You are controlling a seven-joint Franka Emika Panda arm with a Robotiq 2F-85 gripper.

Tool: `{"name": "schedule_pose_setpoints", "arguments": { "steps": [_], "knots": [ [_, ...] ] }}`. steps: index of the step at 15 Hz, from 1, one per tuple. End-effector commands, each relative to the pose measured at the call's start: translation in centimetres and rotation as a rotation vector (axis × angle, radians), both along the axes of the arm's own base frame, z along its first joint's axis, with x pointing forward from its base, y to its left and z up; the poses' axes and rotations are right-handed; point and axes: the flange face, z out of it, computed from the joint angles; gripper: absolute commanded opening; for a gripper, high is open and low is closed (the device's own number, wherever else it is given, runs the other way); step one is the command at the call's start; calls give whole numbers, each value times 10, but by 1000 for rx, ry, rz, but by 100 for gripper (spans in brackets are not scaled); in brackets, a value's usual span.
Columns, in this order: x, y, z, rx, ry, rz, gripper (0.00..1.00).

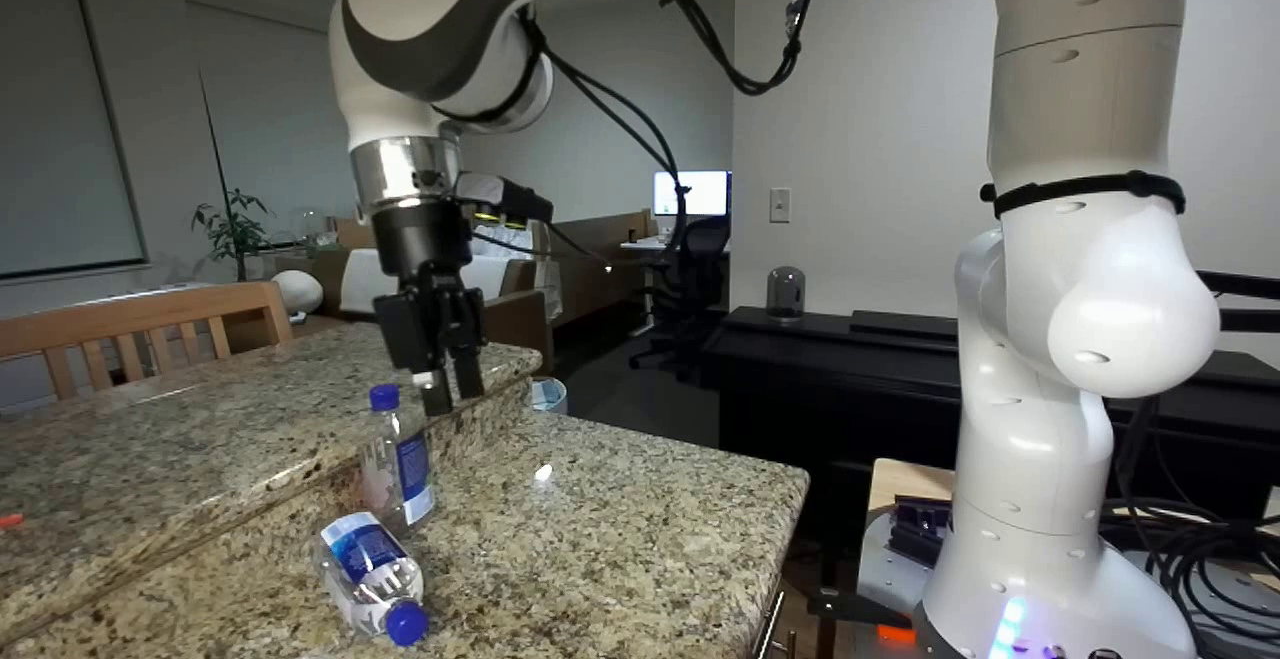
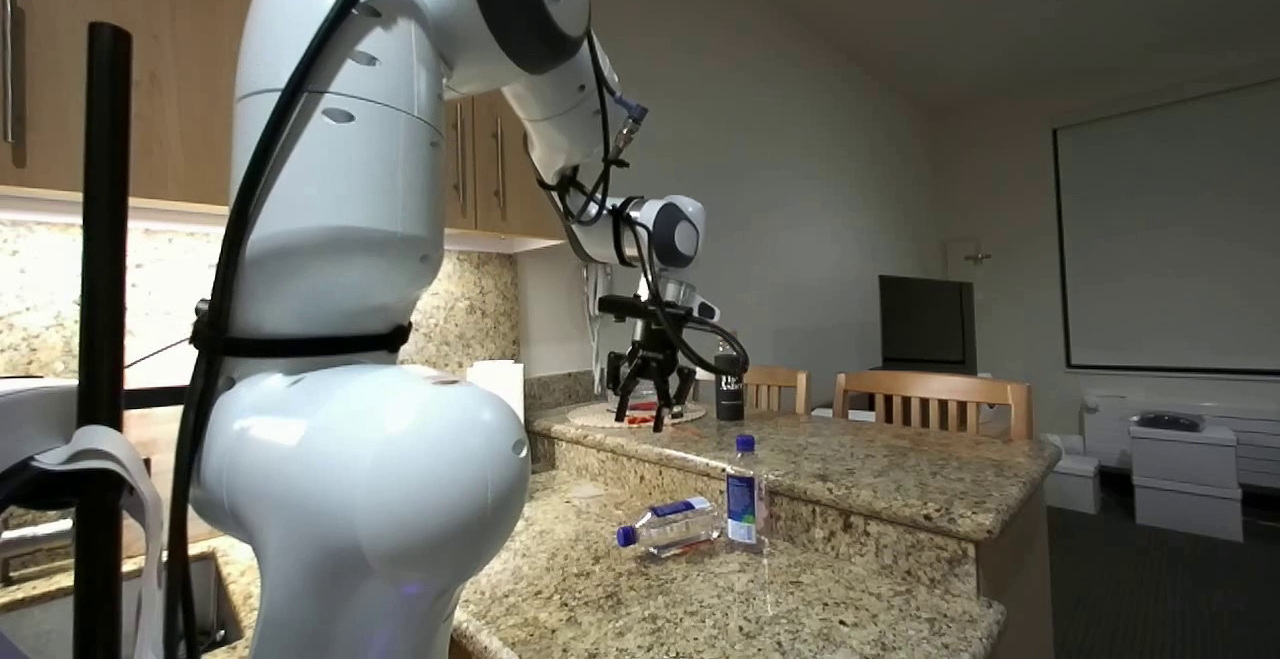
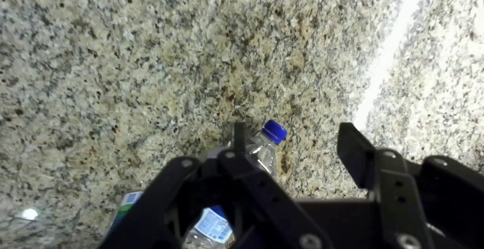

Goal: Place the water bottle on the right upright

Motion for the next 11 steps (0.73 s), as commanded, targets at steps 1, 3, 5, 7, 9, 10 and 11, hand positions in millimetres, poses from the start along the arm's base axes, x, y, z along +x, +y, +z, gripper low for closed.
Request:
{"name": "schedule_pose_setpoints", "arguments": {
  "steps": [1,3,5,7,9,10,11],
  "knots": [
    [-24,-31,28,-16,-1,-127,95],
    [-29,-46,38,-20,-7,-193,100],
    [-33,-60,44,-31,-18,-256,100],
    [-20,-55,42,-31,-21,-214,100],
    [-21,-58,44,-31,-23,-221,100],
    [-20,-57,43,-32,-22,-219,100],
    [-20,-55,42,-33,-20,-216,100]
  ]
}}
